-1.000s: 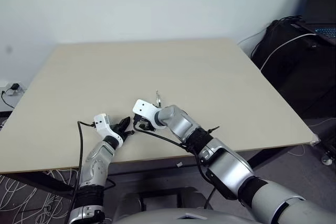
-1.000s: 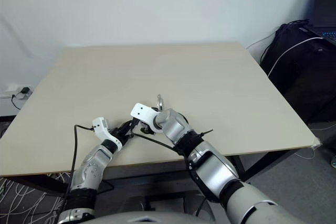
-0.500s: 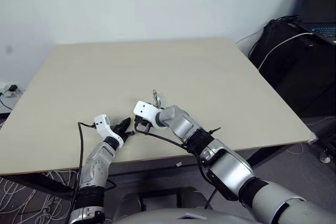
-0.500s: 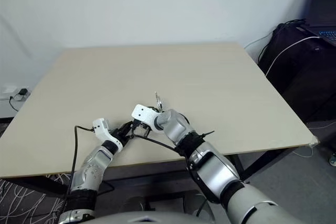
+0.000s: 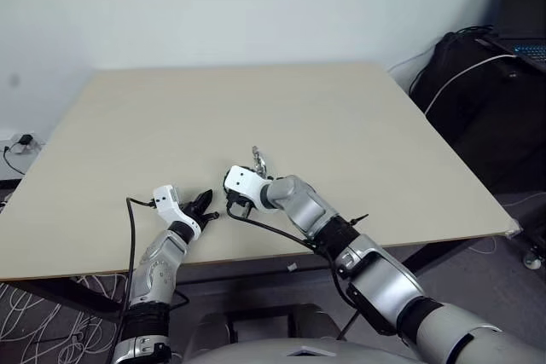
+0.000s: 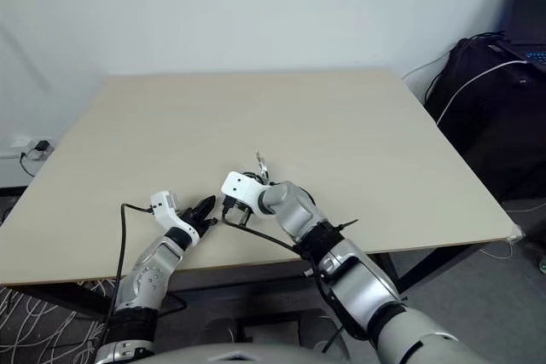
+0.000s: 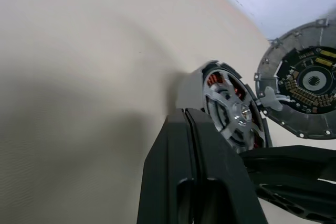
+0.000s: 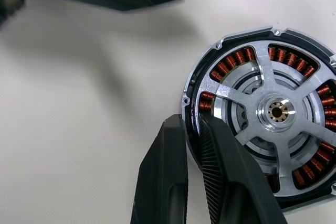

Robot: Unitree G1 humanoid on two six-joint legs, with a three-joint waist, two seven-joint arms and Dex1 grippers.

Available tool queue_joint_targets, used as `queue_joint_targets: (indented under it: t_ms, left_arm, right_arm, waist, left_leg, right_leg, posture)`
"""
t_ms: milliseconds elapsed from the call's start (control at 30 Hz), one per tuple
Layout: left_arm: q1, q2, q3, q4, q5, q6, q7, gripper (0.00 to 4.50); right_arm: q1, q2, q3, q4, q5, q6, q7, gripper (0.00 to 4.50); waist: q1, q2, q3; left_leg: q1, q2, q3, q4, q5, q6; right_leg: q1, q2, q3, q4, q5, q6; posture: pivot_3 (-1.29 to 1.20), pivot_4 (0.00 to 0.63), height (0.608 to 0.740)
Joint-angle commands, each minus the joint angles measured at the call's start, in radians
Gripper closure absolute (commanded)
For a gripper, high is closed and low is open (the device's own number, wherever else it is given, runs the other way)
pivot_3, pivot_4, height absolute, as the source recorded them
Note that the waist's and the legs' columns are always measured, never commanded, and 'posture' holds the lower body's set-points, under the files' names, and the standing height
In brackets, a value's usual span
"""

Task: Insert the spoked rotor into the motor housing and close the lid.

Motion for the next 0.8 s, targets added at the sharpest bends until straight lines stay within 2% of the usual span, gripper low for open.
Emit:
queue_joint_targets:
  t_ms: [33,433,800]
  left_arm:
    - [-0.01,-0.006,0.001,-0.043,-0.011,-0.002,0.001,4.5]
    - [-0.019,-0.002,0.0,-0.035,-0.008,0.011,-0.007,4.5]
    - [-0.017,0.002,0.0,-0.036,-0.008,0.019,-0.011,4.5]
  right_arm:
    - [0.012,-0.05,-0.041,-0.103,-0.008,0.029,-0.006,4.38]
    - [0.091,-0.145,-0.061,-0.419,0.041,0.218,0.046,4.38]
    - [0.121,-0.2,-0.05,-0.592,0.112,0.351,0.086,4.38]
  waist:
    - [0.004,0.0,0.0]
    - [0.004,0.0,0.0]
    - [0.009,0.0,0.0]
  left_leg:
    - [0.0,0.0,0.0,0.0,0.0,0.0]
    - [-0.001,0.0,0.0,-0.001,0.0,0.0]
    - [-0.001,0.0,0.001,-0.001,0.0,0.0]
  right_leg:
    - [0.0,0.0,0.0,0.0,0.0,0.0]
    - [-0.002,0.0,0.0,0.0,-0.001,-0.001]
    - [-0.002,0.0,0.0,0.0,-0.001,-0.001]
  posture:
    - [0.0,0.0,0.74]
    - [0.0,0.0,0.74]
    - [0.0,0.0,0.74]
